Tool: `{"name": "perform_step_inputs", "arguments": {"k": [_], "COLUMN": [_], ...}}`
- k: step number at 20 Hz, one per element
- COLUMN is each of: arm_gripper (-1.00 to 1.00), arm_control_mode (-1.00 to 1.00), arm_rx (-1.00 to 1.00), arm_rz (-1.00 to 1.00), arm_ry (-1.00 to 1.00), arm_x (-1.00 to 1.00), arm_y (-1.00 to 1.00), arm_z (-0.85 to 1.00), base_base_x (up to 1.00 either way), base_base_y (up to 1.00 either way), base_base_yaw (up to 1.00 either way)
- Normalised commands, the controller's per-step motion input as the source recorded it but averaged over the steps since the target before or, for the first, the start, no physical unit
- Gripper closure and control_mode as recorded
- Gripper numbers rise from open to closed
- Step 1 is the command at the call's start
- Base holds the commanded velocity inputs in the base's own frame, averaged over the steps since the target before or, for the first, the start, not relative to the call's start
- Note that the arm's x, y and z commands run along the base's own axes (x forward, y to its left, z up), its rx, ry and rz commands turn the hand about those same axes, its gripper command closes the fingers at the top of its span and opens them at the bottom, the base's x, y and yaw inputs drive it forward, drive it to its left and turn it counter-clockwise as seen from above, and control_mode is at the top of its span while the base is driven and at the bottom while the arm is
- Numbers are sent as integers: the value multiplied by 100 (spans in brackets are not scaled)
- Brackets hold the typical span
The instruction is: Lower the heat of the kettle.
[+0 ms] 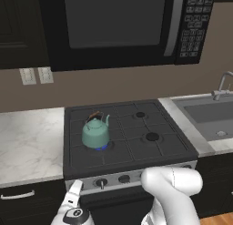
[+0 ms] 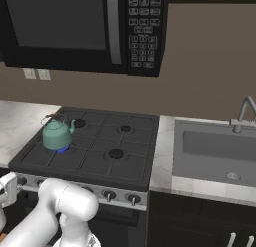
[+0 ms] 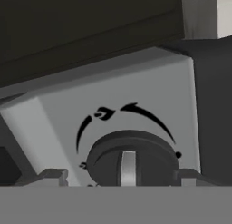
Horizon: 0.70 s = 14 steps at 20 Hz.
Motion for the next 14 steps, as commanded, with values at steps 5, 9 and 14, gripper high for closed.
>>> {"name": "perform_step_inputs", "arguments": {"k": [5, 9, 14], "arm_gripper": [100, 100, 100], "arm_control_mode": [-100, -100, -100], "arm_rx": [0, 1, 22], "arm_rz": [2, 2, 1], "arm_ry": [-4, 0, -4], "arm_x": [2, 0, -7], "arm_y": [0, 0, -8], "arm_z": [0, 0, 0], "base_base_x": [0, 0, 0], "base_base_y": [0, 0, 0], "base_base_yaw": [0, 0, 0]}}
